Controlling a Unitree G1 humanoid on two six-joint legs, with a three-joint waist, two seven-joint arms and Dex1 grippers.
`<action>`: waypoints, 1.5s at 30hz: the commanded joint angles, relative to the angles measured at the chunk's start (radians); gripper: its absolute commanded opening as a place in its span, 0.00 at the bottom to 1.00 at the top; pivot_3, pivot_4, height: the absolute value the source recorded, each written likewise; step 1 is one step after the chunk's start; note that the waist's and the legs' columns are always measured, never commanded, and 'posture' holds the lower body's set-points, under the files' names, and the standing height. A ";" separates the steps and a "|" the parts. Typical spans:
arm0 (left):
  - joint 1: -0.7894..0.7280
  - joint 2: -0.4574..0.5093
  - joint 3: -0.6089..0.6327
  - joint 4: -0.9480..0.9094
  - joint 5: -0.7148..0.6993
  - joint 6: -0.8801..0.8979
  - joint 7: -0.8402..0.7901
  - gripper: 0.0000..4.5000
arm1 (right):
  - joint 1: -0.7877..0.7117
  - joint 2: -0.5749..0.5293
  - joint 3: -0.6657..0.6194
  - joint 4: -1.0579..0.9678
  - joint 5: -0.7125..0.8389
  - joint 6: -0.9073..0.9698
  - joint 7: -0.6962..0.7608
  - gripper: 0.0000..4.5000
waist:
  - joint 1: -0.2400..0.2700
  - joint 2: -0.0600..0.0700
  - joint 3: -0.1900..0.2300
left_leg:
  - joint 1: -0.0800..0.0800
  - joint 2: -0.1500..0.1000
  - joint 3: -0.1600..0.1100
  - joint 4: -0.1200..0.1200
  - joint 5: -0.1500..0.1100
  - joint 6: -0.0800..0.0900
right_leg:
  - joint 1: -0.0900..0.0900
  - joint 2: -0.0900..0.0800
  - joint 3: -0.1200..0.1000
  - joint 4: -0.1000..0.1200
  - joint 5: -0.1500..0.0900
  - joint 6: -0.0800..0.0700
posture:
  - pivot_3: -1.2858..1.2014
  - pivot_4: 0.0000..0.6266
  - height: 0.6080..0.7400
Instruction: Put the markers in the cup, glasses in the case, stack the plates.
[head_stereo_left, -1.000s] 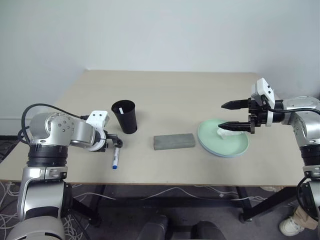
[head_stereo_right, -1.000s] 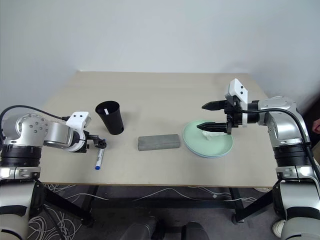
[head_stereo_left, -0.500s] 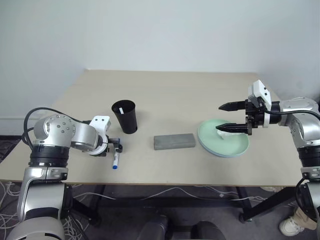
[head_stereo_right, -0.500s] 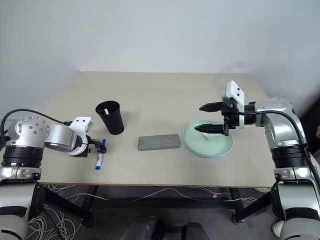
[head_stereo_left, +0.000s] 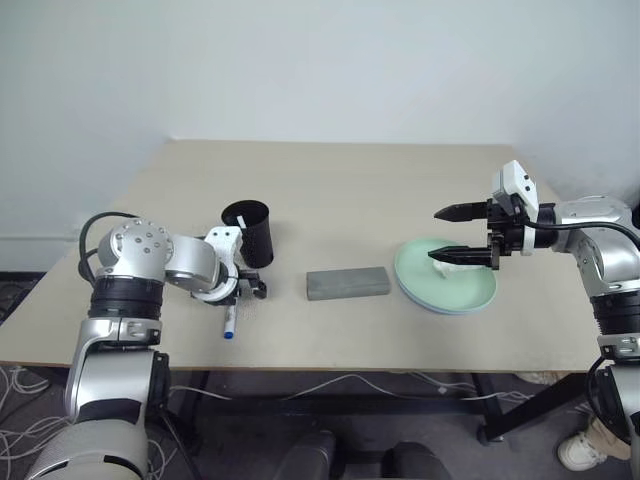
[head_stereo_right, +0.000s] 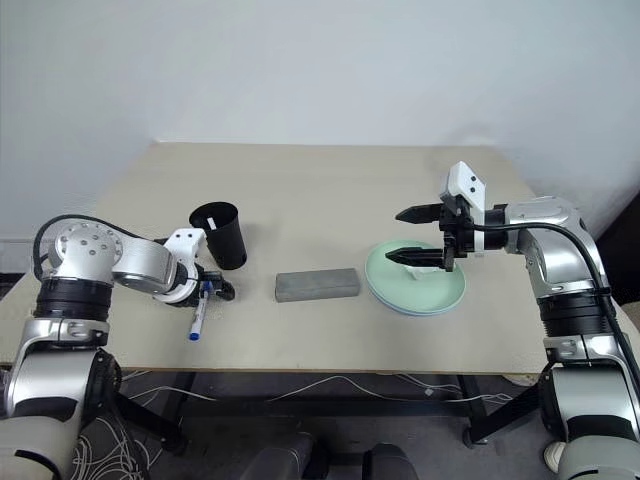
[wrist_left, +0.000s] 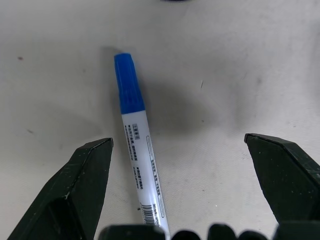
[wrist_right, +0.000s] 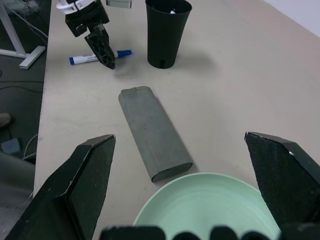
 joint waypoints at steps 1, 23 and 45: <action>0.006 -0.001 0.031 -0.009 -0.002 0.007 0.033 0.99 | -0.004 -0.007 -0.016 -0.035 0.009 -0.001 -0.004 1.00 | 0.000 0.000 0.000 | 0.000 0.000 0.000 0.000 0.000 0.000 | 0.000 0.000 0.000 0.000 0.000 0.000 | 0.52 0.00 0.76; -0.070 -0.009 0.103 0.200 -0.003 0.007 0.218 0.99 | 0.007 0.012 -0.007 -0.052 0.013 0.008 -0.015 1.00 | -0.001 -0.001 0.000 | 0.000 0.000 0.000 0.001 0.000 0.000 | 0.000 0.000 -0.001 0.001 0.001 0.000 | 0.52 0.00 0.76; -0.265 0.048 -0.294 0.421 0.220 0.007 -0.244 0.99 | 0.044 0.016 -0.010 -0.114 0.026 0.034 -0.037 1.00 | -0.001 -0.001 0.000 | -0.001 0.000 0.000 0.000 0.000 0.001 | -0.001 -0.002 -0.002 0.000 -0.002 0.004 | 0.52 0.00 0.76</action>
